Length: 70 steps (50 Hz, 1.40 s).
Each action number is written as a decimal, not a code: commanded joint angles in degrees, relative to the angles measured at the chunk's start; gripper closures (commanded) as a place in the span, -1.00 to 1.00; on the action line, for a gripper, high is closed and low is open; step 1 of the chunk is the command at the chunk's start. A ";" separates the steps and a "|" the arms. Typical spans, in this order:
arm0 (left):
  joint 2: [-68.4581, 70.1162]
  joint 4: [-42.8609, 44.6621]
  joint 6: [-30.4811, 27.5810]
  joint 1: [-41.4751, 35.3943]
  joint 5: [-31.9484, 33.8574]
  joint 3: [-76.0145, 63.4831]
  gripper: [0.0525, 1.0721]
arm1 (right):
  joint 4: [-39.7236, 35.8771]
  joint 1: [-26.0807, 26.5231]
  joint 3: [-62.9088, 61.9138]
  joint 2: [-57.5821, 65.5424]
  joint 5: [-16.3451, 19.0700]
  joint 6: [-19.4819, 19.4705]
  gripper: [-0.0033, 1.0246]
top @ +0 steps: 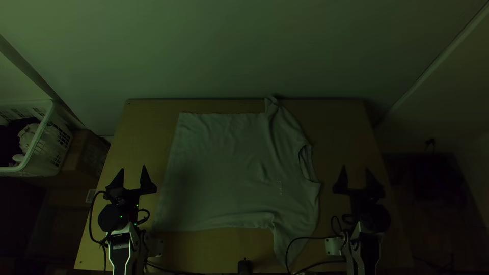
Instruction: Fold the t-shirt
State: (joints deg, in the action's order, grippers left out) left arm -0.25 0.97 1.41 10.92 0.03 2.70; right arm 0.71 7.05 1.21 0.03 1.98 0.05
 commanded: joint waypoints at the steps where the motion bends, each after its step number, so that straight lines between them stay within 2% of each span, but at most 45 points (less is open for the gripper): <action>1: 0.43 -1.50 -1.06 -0.37 0.49 -2.52 -0.91 | -1.15 0.16 -0.77 -0.21 -0.22 -0.32 -0.92; 55: 0.43 -1.50 -1.06 -0.37 0.49 -2.52 -0.91 | -1.15 -0.37 -0.77 -0.21 -0.22 -0.85 -0.92; 58: 0.43 -1.50 0.00 -0.37 0.58 -2.52 -0.91 | -1.24 -1.16 -0.77 -0.21 -0.22 -1.46 -0.92; 63: 0.43 -1.41 6.68 -0.99 0.67 -2.52 -0.91 | -1.24 -1.16 -0.77 -0.21 -0.31 -1.46 -0.92; 70: 0.43 -1.50 6.85 -0.81 0.67 -2.52 -0.91 | -1.24 -1.25 -0.77 -0.21 -0.31 -1.46 -0.92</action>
State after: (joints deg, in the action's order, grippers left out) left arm -0.25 0.97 6.31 10.28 0.05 2.70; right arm 0.69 6.11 1.21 0.03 1.96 -0.69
